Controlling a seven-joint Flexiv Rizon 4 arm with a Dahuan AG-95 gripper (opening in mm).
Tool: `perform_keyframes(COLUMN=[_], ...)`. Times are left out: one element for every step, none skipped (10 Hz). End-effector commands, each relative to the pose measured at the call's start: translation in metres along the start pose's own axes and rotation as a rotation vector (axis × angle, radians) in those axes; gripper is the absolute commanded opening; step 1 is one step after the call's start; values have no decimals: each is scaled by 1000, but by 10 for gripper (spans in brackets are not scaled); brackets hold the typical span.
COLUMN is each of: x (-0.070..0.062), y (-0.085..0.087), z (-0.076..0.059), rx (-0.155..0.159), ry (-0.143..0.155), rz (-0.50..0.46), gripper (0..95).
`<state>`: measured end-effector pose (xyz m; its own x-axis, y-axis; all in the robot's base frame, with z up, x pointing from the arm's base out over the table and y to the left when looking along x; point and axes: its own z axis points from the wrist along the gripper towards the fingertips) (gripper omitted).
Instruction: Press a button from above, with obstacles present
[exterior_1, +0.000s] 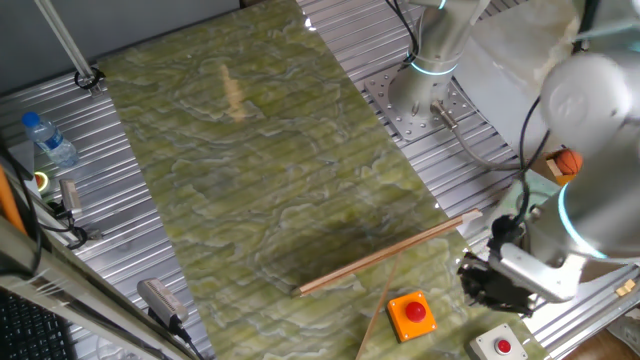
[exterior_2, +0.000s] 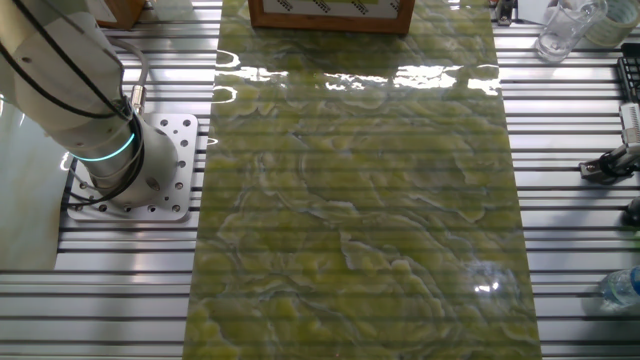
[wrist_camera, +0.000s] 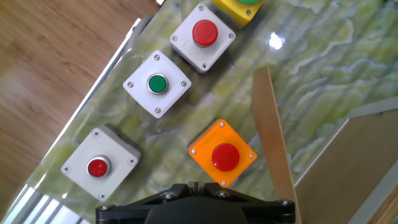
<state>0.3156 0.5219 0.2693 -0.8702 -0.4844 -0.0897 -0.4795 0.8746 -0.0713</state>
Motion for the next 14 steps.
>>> perform_keyframes(x=[2, 4, 7, 11, 16, 24, 28, 40, 47, 49, 60, 66, 72, 75], y=[-6, -15, -25, -42, -59, -80, -92, -118, -136, -141, -163, -175, -192, -204], z=[-36, -48, -58, -66, -73, -78, -80, -77, -71, -69, -60, -56, -50, -44], rx=[-26, -37, -41, -42, -47, -50, -50, -50, -49, -49, -45, -42, -38, -37], ry=[46, 64, 73, 74, 73, 75, 77, 79, 77, 76, 73, 74, 75, 76], rz=[15, 17, 29, 27, 16, -5, -12, -6, -3, -2, 14, 16, 5, -1], gripper=[0, 0, 0, 0, 0, 0, 0, 0, 0, 0, 0, 0, 0, 0])
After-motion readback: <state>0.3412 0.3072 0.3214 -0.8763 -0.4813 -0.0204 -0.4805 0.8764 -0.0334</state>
